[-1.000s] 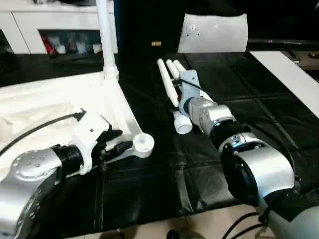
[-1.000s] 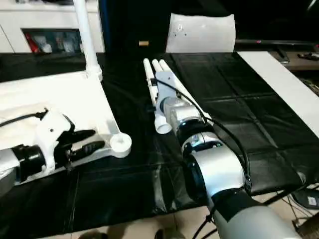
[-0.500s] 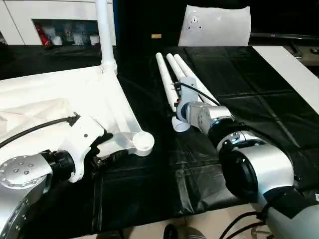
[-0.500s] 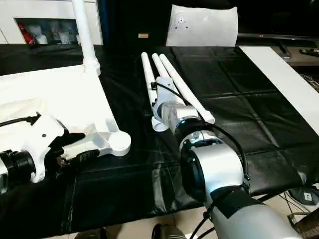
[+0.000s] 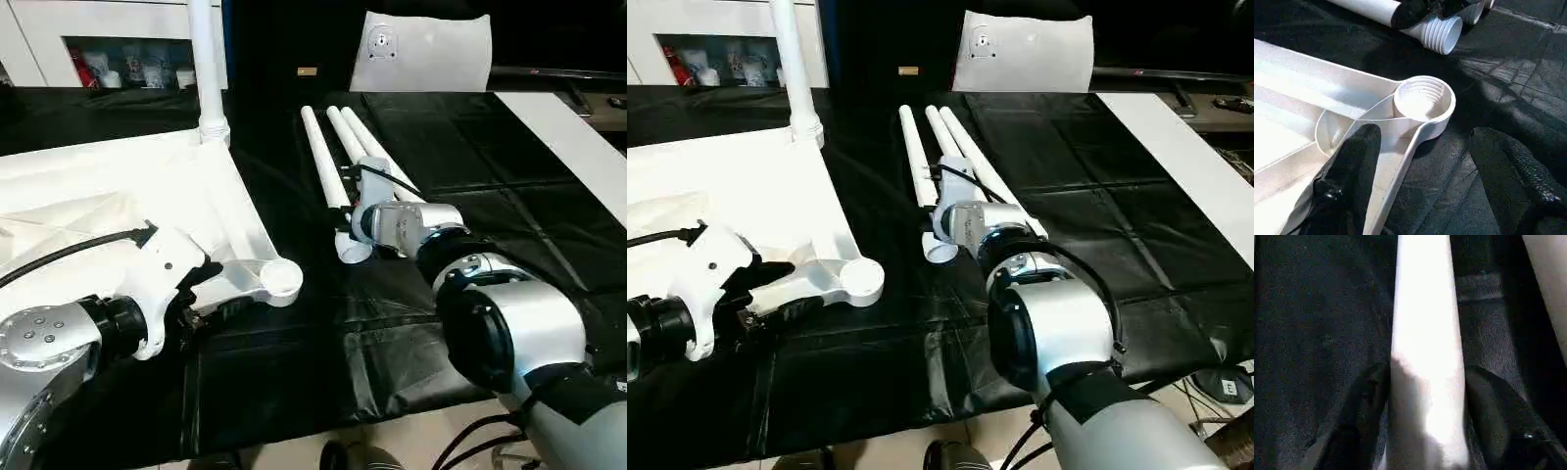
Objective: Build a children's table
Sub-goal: Pick table leg
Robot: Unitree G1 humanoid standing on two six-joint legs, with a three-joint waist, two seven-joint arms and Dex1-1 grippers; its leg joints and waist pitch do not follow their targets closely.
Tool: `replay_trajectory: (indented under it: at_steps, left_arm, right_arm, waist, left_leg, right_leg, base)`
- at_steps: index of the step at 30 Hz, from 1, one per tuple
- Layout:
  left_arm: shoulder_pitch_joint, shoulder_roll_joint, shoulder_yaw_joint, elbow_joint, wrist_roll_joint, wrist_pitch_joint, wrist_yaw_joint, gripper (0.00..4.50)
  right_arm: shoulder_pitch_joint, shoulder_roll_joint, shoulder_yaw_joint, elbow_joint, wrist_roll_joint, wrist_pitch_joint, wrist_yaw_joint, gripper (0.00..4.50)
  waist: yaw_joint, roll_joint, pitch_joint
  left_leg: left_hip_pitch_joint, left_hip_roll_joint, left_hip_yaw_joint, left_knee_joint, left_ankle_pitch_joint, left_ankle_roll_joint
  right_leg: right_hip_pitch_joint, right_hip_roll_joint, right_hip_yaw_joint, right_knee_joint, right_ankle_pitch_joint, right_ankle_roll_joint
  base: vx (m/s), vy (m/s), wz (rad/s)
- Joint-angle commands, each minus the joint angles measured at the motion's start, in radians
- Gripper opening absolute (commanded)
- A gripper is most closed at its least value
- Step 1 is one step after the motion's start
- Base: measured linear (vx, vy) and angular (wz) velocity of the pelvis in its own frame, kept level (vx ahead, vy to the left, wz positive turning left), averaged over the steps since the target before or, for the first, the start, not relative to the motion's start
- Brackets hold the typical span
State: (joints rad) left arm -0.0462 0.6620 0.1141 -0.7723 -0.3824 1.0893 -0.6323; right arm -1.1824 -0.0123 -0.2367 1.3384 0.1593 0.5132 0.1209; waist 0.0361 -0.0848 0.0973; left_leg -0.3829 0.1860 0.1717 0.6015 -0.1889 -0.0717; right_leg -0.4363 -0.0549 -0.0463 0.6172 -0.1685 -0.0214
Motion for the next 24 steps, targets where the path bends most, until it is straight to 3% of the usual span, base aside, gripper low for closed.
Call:
replay_trajectory:
  at_steps: [1,5,12,13,15,16,17,18,19,20,21,22,23,24]
  left_arm:
    - [-0.012,0.006,-0.008,-0.029,-0.007,0.01,0.009,3.42]
    - [-0.023,0.005,-0.015,-0.022,-0.008,0.012,0.018,3.42]
    - [-0.025,-0.001,-0.028,-0.004,0.009,-0.014,0.039,3.42]
    - [-0.029,-0.006,-0.039,0.014,0.023,-0.03,0.053,3.42]
    - [-0.033,-0.009,-0.046,0.025,0.031,-0.038,0.063,3.42]
    - [-0.039,-0.022,-0.053,0.04,0.039,-0.048,0.077,3.42]
    - [-0.044,-0.028,-0.06,0.051,0.046,-0.056,0.086,3.42]
    - [-0.046,-0.03,-0.063,0.054,0.048,-0.059,0.089,3.42]
    - [-0.06,-0.045,-0.072,0.076,0.059,-0.077,0.103,3.42]
    - [-0.086,-0.066,-0.079,0.111,0.07,-0.1,0.122,3.42]
    - [-0.104,-0.08,-0.083,0.134,0.077,-0.116,0.135,3.42]
    - [-0.104,-0.08,-0.083,0.134,0.077,-0.116,0.135,3.42]
    - [-0.126,-0.1,-0.079,0.162,0.077,-0.122,0.148,3.42]
    - [-0.15,-0.12,-0.074,0.195,0.079,-0.13,0.161,3.42]
  right_arm:
    - [0.01,-0.009,-0.007,0.022,0.003,0.02,-0.003,2.22]
    - [0.004,-0.015,-0.011,0.02,0.001,0.018,0.004,1.96]
    - [0.007,-0.015,-0.013,0.014,-0.003,-0.009,0.034,1.9]
    - [0.006,-0.015,-0.024,0.008,0.003,-0.033,0.045,1.9]
    - [0.007,-0.017,-0.028,0.004,0.003,-0.053,0.039,1.9]
    - [0.008,-0.02,-0.031,-0.003,0.007,-0.081,0.053,1.9]
    - [0.01,-0.022,-0.032,-0.01,0.009,-0.107,0.063,1.9]
    - [0.011,-0.022,-0.033,-0.012,0.009,-0.115,0.066,1.89]
    - [0.014,-0.024,-0.031,-0.027,0.011,-0.162,0.087,1.89]
    - [0.014,-0.027,-0.039,-0.046,0.025,-0.187,0.103,1.89]
    - [0.014,-0.029,-0.046,-0.058,0.034,-0.2,0.111,1.89]
    - [0.014,-0.029,-0.046,-0.058,0.034,-0.2,0.111,1.89]
    - [0.016,-0.029,-0.053,-0.074,0.043,-0.22,0.114,1.89]
    - [0.016,-0.028,-0.072,-0.092,0.067,-0.22,0.126,1.89]
  waist:
    - [0.004,0.024,-0.06]
    - [0.005,0.023,-0.062]
    - [0.005,0.022,-0.069]
    - [0.006,0.024,-0.078]
    - [0.006,0.024,-0.078]
    - [0.009,0.038,-0.084]
    - [0.007,0.03,-0.081]
    - [0.009,0.032,-0.084]
    - [0.008,0.043,-0.089]
    - [0.013,0.074,-0.087]
    - [0.01,0.057,-0.089]
    - [0.012,0.053,-0.09]
    - [0.016,0.072,-0.09]
    - [0.018,0.104,-0.087]
  left_leg:
    - [0.016,0.03,-0.004,-0.076,-0.188,-0.052]
    - [0.015,0.03,-0.004,-0.074,-0.175,-0.05]
    - [0.014,0.03,-0.002,-0.07,-0.149,-0.045]
    - [0.015,0.031,-0.002,-0.067,-0.141,-0.043]
    - [0.015,0.03,-0.001,-0.066,-0.138,-0.042]
    - [0.017,0.03,-0.002,-0.064,-0.136,-0.046]
    - [0.015,0.031,0.0,-0.064,-0.147,-0.046]
    - [0.016,0.032,-0.001,-0.063,-0.157,-0.047]
    - [0.018,0.032,-0.001,-0.061,-0.165,-0.05]
    - [0.019,0.031,-0.005,-0.059,-0.181,-0.059]
    - [0.02,0.032,-0.002,-0.058,-0.195,-0.055]
    - [0.018,0.03,-0.004,-0.059,-0.199,-0.052]
    - [0.016,0.029,-0.008,-0.057,-0.204,-0.054]
    - [0.024,0.027,-0.009,-0.055,-0.252,-0.064]
  right_leg:
    - [0.055,-0.065,0.044,-0.051,-0.179,-0.173]
    - [0.056,-0.065,0.044,-0.048,-0.165,-0.177]
    - [0.06,-0.065,0.043,-0.044,-0.143,-0.184]
    - [0.064,-0.065,0.043,-0.041,-0.13,-0.186]
    - [0.062,-0.065,0.043,-0.041,-0.124,-0.188]
    - [0.064,-0.066,0.043,-0.037,-0.117,-0.193]
    - [0.061,-0.064,0.043,-0.04,-0.12,-0.195]
    - [0.063,-0.066,0.043,-0.04,-0.128,-0.196]
    - [0.061,-0.065,0.041,-0.04,-0.125,-0.201]
    - [0.059,-0.065,0.041,-0.036,-0.124,-0.203]
    - [0.06,-0.061,0.04,-0.039,-0.113,-0.208]
    - [0.064,-0.061,0.039,-0.039,-0.118,-0.21]
    - [0.066,-0.066,0.04,-0.035,-0.129,-0.212]
    - [0.056,-0.063,0.039,-0.04,-0.166,-0.211]
  base:
    - [0.0,0.0,0.0]
    - [0.0,0.0,0.0]
    - [0.0,0.0,0.0]
    - [0.0,0.0,0.0]
    - [0.0,0.0,0.0]
    - [0.0,0.0,0.0]
    - [0.0,0.0,0.0]
    - [0.0,0.0,0.0]
    - [0.0,0.0,0.0]
    - [0.0,0.0,0.0]
    - [0.0,0.0,0.0]
    - [0.0,0.0,0.0]
    - [0.0,0.0,0.0]
    - [0.0,0.0,0.0]
